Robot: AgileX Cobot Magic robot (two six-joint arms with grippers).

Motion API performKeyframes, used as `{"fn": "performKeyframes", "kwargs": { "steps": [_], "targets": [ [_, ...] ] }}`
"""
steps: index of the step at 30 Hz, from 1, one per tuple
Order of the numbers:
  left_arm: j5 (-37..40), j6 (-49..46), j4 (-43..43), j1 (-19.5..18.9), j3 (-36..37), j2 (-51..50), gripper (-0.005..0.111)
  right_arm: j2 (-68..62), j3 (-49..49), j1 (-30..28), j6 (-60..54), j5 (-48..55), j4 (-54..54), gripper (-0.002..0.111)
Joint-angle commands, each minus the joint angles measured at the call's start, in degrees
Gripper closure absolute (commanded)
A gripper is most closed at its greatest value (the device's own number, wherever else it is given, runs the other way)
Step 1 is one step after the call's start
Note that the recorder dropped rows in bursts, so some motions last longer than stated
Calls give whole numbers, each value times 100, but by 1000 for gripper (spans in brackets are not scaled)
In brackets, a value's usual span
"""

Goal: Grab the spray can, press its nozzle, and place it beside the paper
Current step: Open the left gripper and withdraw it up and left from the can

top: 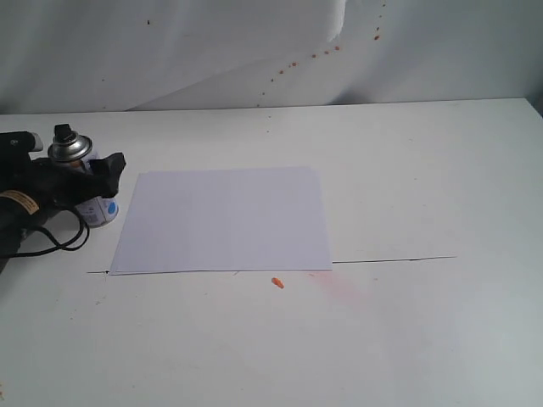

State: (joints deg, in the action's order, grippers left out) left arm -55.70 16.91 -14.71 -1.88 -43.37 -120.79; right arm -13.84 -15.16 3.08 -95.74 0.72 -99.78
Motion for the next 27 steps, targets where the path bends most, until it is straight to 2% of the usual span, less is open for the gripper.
{"fn": "performKeyframes", "kwargs": {
  "steps": [1,25,27],
  "targets": [
    [-91,-37,71,7,-23,265,10,24,10,-13,31,-26,-16,108],
    [29,-216,-4,7,-23,2232,11,24,10,-13,31,-26,-16,108],
    [262,-187,-4,7,-23,2489,16,24,10,-13,31,-26,-16,108]
  ]
}}
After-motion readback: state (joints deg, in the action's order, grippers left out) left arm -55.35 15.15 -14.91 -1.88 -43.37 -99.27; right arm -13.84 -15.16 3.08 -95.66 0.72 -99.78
